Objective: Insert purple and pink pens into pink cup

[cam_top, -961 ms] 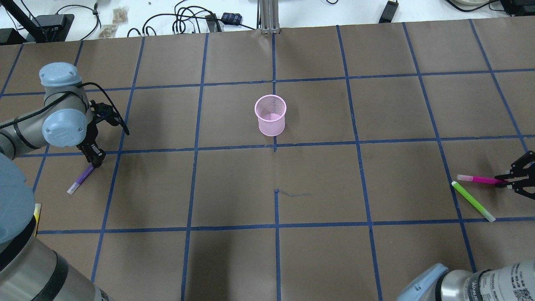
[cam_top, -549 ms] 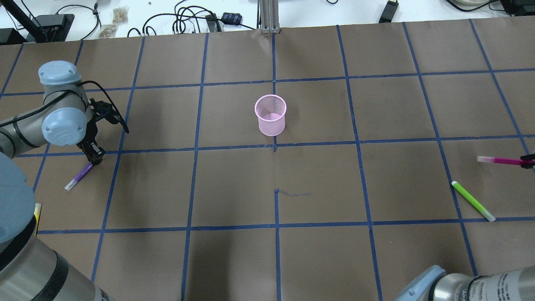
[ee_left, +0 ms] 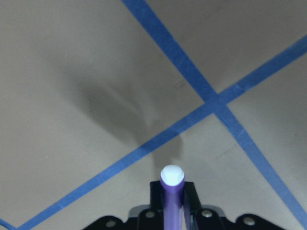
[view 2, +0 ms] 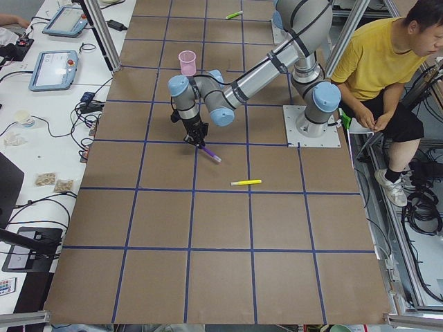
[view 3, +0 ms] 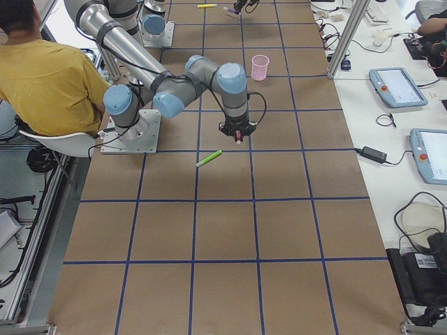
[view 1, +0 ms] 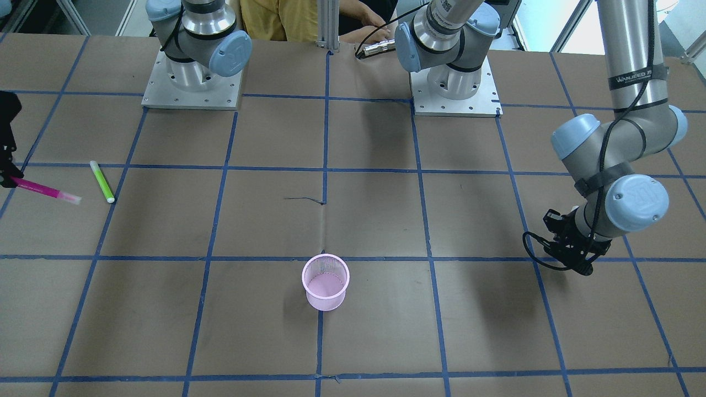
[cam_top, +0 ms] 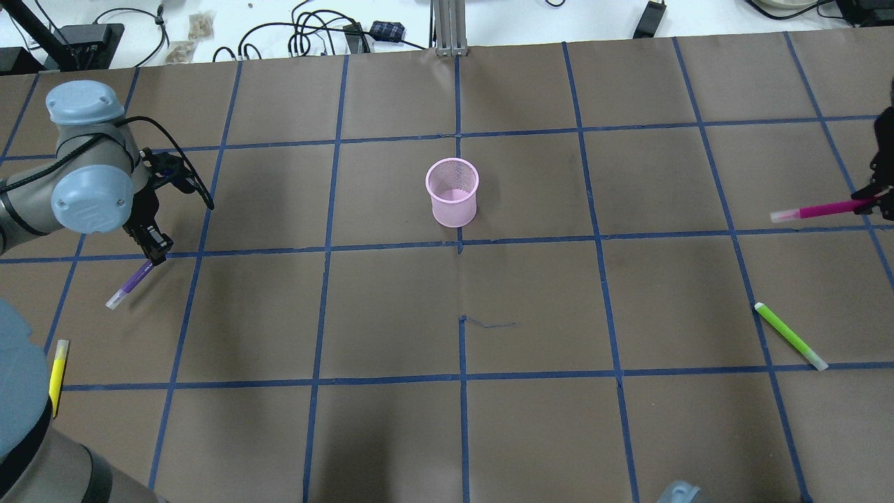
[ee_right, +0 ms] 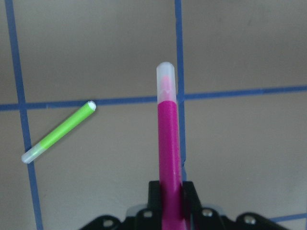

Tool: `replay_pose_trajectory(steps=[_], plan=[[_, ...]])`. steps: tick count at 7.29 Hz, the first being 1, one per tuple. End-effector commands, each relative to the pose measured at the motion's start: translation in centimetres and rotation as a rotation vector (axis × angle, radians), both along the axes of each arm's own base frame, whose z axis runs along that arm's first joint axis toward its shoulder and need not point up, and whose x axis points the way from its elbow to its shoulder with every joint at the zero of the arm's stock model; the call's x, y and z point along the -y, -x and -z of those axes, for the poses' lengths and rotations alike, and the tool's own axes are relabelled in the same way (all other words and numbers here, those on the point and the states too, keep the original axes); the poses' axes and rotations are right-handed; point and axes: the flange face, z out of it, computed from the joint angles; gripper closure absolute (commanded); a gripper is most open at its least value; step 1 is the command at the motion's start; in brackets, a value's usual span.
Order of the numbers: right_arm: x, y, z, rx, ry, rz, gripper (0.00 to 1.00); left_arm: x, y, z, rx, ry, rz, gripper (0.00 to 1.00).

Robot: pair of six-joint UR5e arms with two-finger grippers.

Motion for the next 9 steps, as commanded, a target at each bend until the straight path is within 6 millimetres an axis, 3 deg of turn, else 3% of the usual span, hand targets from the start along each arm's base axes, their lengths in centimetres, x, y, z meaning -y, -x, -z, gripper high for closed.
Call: replay_pose_trajectory(steps=[1,3,5,7,9], plan=[[2.2,-13.5,-4.4,-0.161,0.033,-0.103,0.96,-1.0,1.4,-3.9,-0.076,0.038,-0.013,1.0],[3.6,-23.7,-5.0,-0.126,0.086,-0.068,0.95,-1.5,2.3,-6.5,-0.128,0.092,-0.018,1.0],[6.7,-31.6,-5.4,-0.118,0.127,0.001,0.95,-1.8,3.2,-8.1,-0.189,0.133,-0.027,1.0],[8.8,-40.8,-3.7,-0.123,0.147,0.065,0.95,-2.0,3.5,-8.8,-0.217,0.142,-0.031,1.0],[10.5,-46.4,-0.7,-0.134,0.109,0.137,0.95,-2.1,4.1,-9.2,-0.268,0.162,-0.038,1.0]])
